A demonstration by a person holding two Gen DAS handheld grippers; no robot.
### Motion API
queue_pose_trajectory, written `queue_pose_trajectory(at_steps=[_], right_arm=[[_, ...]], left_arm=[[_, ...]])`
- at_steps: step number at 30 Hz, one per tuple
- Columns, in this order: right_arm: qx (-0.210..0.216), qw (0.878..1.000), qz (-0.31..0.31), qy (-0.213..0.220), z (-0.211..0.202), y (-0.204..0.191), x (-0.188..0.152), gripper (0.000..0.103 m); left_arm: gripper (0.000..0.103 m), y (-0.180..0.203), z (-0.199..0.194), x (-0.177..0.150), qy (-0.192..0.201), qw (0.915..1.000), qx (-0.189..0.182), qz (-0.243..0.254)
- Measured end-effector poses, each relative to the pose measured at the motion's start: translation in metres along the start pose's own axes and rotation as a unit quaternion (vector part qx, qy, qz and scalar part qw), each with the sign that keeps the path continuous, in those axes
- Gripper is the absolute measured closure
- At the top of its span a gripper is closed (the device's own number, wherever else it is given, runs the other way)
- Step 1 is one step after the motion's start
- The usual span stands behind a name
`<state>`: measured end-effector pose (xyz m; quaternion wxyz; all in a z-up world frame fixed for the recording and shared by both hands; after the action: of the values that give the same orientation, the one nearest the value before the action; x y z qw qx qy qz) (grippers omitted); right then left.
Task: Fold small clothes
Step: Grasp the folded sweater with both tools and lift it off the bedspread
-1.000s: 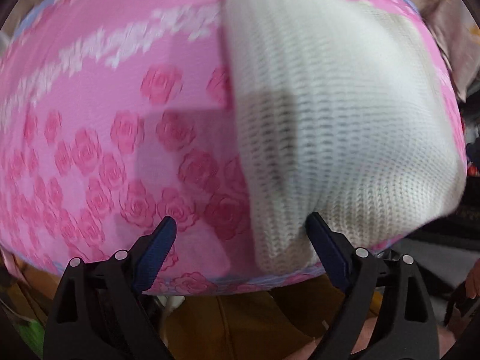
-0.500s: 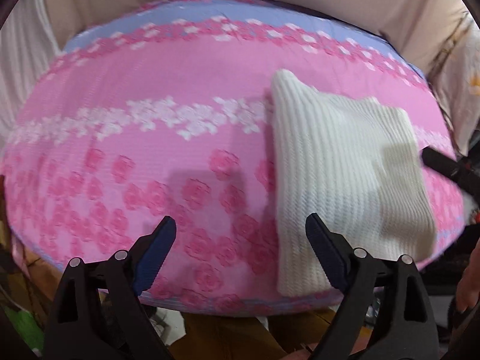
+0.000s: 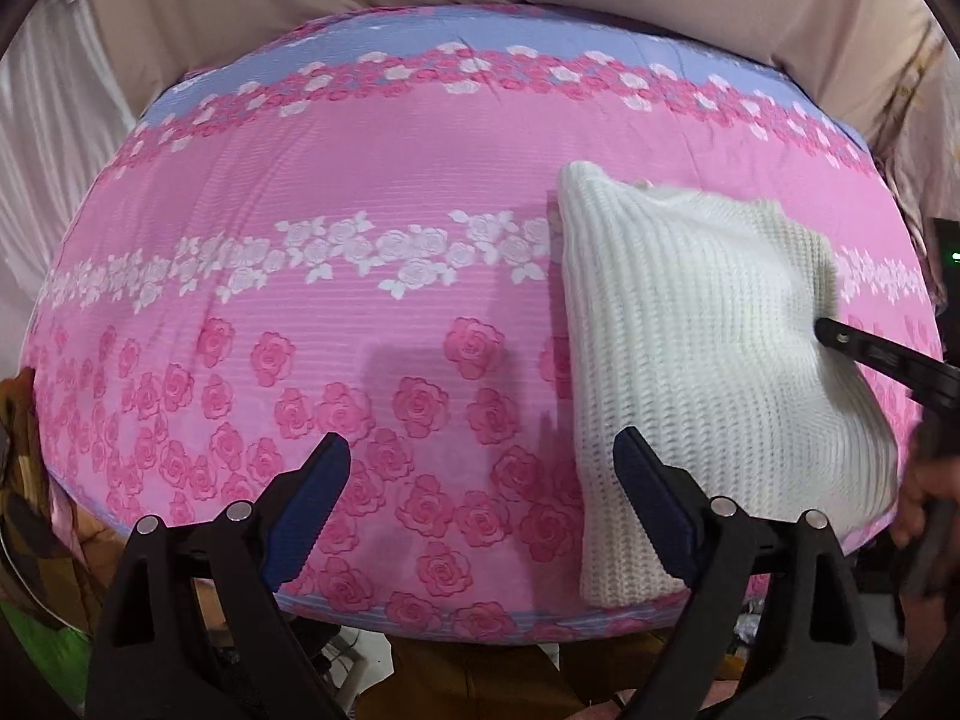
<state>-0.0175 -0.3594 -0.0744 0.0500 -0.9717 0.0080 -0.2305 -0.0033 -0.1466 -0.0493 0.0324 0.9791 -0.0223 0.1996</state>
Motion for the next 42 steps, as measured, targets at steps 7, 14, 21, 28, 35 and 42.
queue_pose_trajectory(at_steps=[7, 14, 21, 28, 35, 42], right_arm=[[0.057, 0.992, 0.106, 0.027, -0.031, 0.044, -0.014, 0.097], [0.049, 0.997, 0.056, -0.022, 0.007, 0.016, -0.079, 0.102], [0.032, 0.993, 0.113, 0.029, -0.035, 0.041, -0.066, 0.018], [0.107, 0.974, 0.196, -0.03, 0.028, 0.054, -0.078, 0.012], [0.129, 0.977, 0.167, -0.024, 0.04, 0.038, -0.056, 0.032], [0.212, 0.953, 0.216, 0.022, -0.005, 0.035, -0.036, 0.072]], left_arm=[[0.016, 0.035, 0.004, 0.001, 0.0, 0.9988, -0.009, 0.049], [0.016, 0.052, 0.019, -0.002, -0.036, 0.9969, -0.056, 0.041], [0.015, 0.047, 0.054, 0.013, -0.061, 0.9903, -0.109, -0.061], [0.008, 0.053, 0.099, 0.016, -0.109, 0.9691, -0.19, -0.114], [0.038, 0.068, 0.091, 0.02, -0.117, 0.9627, -0.22, -0.105], [0.062, 0.1, -0.009, 0.048, -0.073, 0.9603, -0.269, -0.021]])
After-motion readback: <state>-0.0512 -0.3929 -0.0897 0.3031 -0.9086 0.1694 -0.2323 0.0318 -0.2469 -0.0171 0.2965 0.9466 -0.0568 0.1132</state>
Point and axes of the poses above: each gripper's, at about its wrist camera, not at the fingertips, and z roughly the way its jaws point, y to its right, x to its top, the point moved 4 cm from there along z, roughly the way its jaws point, and after that the axes turned 10 degrees about -z, right-handed, at the moved point
